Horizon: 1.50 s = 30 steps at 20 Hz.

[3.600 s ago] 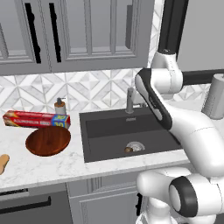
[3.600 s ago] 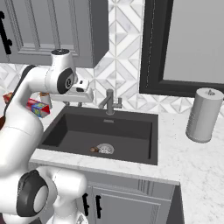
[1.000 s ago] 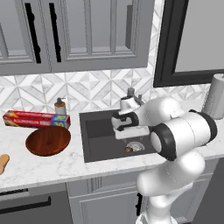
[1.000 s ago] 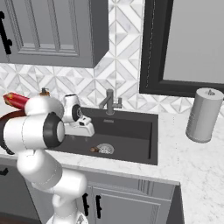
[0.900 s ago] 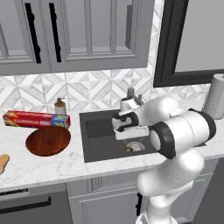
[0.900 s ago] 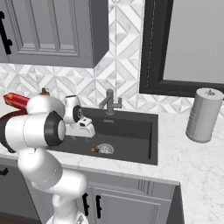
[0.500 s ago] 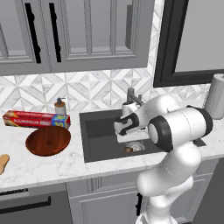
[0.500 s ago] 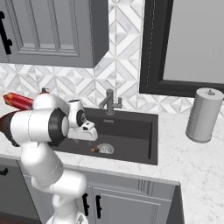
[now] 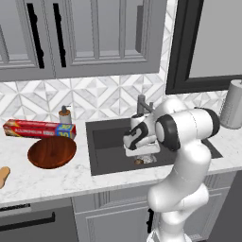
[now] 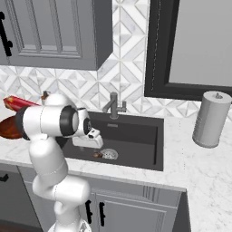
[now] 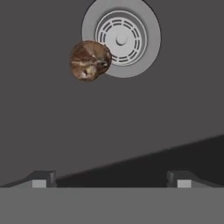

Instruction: Pick the mushroom from the sink and place it in the bowl. Then pick the bowl and place it in the microwave. Then close the microwave door and press the start button.

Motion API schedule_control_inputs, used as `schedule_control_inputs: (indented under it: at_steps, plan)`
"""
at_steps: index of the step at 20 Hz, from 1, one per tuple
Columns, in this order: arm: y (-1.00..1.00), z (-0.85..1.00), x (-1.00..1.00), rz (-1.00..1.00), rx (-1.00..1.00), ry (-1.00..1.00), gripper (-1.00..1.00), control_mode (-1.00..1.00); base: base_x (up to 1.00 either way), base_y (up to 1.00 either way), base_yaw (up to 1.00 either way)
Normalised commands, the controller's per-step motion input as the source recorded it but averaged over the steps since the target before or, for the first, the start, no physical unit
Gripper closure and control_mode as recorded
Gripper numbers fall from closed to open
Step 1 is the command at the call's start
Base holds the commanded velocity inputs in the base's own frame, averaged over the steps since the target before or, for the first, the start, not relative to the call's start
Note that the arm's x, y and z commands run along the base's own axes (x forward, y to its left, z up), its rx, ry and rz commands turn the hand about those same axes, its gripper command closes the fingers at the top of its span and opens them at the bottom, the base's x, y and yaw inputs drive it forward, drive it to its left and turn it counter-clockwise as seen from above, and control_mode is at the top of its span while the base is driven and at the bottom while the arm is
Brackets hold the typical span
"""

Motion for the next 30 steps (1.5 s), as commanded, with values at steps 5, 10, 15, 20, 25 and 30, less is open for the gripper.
schedule_control_inputs:
  at_steps: [5, 10, 15, 20, 25, 30]
  plan:
    - [-0.03, -0.26, 0.05, 0.0, 0.0, -0.03, -1.0, -1.0, 0.0, 0.0, 0.0]
    - [-0.16, -0.31, 0.0, 0.0, 0.0, -0.04, -1.0, -1.0, 0.0, 0.0, 0.0]
    - [-0.2, -0.29, 0.04, 0.0, 0.0, -0.04, -1.0, -1.0, 0.0, 0.0, 0.0]
    - [-0.01, -0.25, 0.1, 0.0, 0.0, 0.0, -1.0, -1.0, 0.0, 0.0, 0.0]
    - [0.0, -0.16, 0.38, 0.0, 0.0, 0.0, -1.0, -1.0, 0.0, 0.0, 0.0]
    - [0.0, -0.01, 0.58, 0.0, 0.0, 0.0, -1.0, -1.0, 0.0, 0.0, 0.0]
